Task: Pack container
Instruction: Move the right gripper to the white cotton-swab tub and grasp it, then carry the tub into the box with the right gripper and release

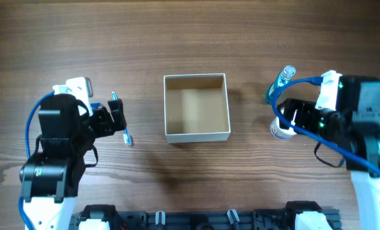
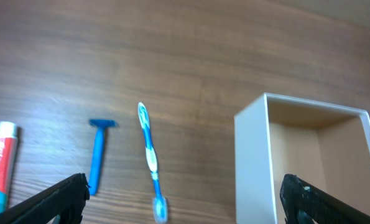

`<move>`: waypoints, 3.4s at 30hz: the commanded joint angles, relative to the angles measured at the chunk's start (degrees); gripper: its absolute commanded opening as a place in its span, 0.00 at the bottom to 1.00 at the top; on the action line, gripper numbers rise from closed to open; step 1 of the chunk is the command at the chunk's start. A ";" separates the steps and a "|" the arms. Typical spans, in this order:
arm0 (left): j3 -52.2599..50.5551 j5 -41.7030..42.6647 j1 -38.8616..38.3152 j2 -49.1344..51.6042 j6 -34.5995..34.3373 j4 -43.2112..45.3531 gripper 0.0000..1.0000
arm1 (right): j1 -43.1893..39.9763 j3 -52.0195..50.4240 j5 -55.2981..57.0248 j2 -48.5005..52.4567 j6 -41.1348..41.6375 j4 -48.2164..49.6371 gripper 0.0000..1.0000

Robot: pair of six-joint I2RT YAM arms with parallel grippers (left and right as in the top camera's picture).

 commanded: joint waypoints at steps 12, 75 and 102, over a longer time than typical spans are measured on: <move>1.31 3.43 -0.28 0.22 -0.81 -0.44 1.00 | -0.26 -2.36 8.07 15.56 8.59 3.34 1.00; 1.31 3.26 -0.28 0.33 -0.81 -0.20 1.00 | -2.58 -11.08 -1.38 7.04 1.92 11.74 0.04; 1.31 -0.20 -0.28 0.33 -0.81 -3.63 1.00 | 37.62 23.50 8.41 41.29 -4.59 18.12 0.04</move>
